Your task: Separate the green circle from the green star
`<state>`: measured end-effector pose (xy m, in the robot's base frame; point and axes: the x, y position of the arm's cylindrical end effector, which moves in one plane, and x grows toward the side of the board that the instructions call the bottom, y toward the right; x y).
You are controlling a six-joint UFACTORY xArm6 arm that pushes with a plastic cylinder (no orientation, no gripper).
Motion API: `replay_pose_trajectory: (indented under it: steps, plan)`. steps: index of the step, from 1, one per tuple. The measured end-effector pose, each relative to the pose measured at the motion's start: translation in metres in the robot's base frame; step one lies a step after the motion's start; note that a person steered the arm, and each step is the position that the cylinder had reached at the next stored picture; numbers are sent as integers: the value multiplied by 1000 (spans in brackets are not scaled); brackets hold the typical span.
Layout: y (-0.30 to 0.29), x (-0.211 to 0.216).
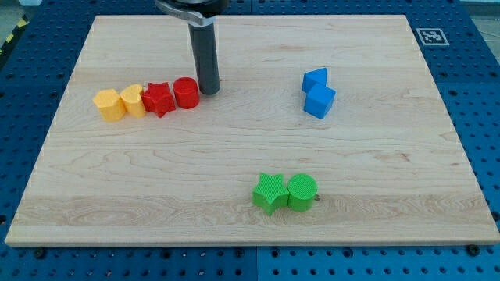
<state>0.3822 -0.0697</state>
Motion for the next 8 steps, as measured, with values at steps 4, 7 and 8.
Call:
replay_pose_trajectory:
  steps: [4, 7, 8]
  plan:
    - [-1, 19]
    - [29, 43]
    - [25, 80]
